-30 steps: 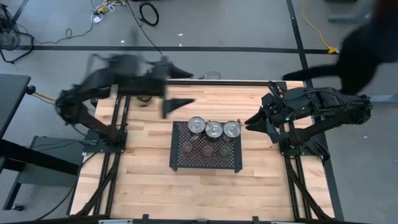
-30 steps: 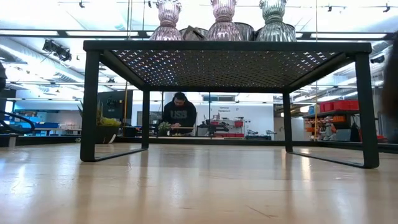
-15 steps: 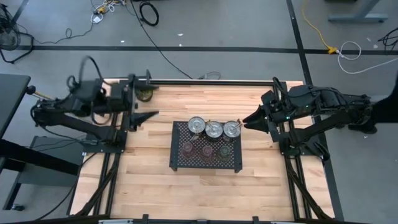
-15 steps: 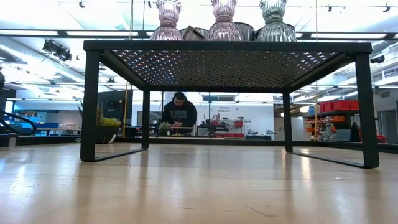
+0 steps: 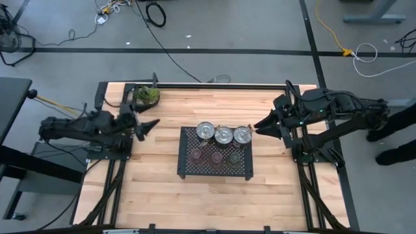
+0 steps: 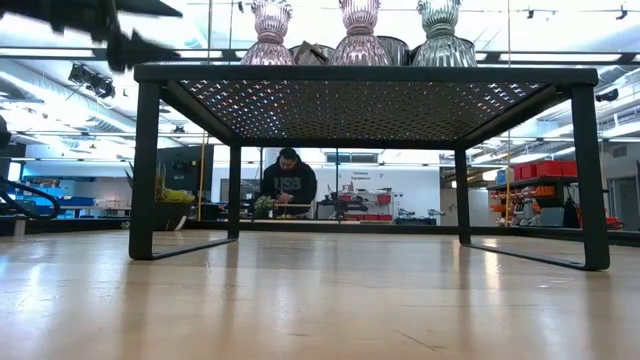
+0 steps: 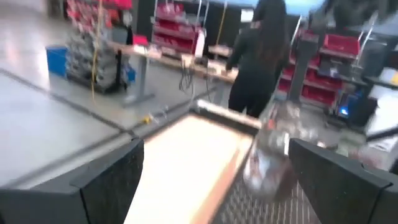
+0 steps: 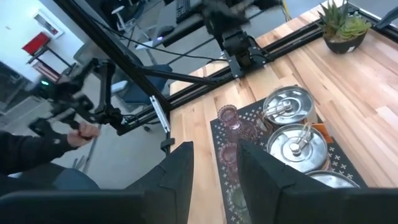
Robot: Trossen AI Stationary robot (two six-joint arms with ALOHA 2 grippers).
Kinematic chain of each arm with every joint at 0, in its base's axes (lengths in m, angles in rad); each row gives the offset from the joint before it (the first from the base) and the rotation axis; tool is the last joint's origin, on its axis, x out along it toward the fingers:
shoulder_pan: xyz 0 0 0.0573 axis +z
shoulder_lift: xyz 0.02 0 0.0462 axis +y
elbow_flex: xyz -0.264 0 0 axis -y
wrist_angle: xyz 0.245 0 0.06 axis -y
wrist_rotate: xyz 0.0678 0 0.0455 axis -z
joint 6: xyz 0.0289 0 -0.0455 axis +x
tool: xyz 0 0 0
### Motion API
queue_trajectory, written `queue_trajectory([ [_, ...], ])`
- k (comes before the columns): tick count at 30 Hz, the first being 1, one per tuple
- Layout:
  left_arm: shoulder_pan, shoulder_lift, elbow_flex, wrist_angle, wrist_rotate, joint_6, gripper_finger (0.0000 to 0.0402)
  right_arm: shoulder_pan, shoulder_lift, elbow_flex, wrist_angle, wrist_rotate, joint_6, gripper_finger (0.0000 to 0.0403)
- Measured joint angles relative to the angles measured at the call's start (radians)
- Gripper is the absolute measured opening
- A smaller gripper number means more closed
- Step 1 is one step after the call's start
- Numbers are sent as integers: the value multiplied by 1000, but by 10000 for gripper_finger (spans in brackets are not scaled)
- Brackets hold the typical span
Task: Pick & Place candle stick holders
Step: Return to Home Position
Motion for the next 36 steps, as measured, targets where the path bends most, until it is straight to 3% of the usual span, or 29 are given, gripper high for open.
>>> queue_trajectory([
  [7,0,-61,-162,9,128,-91,399,-21,-115,-59,-53,6,0,123],
  [22,0,-58,-225,15,211,-134,399,-73,-758,-749,-45,-3,0,123],
  [26,0,-58,-225,36,285,70,399,-84,-929,-922,4,5,0,123],
  [30,-1,-58,-224,106,385,218,399,-119,-1078,-1122,345,12,0,123],
  [36,0,-52,-262,123,454,271,399,-128,-1026,-1441,1316,25,0,123],
])
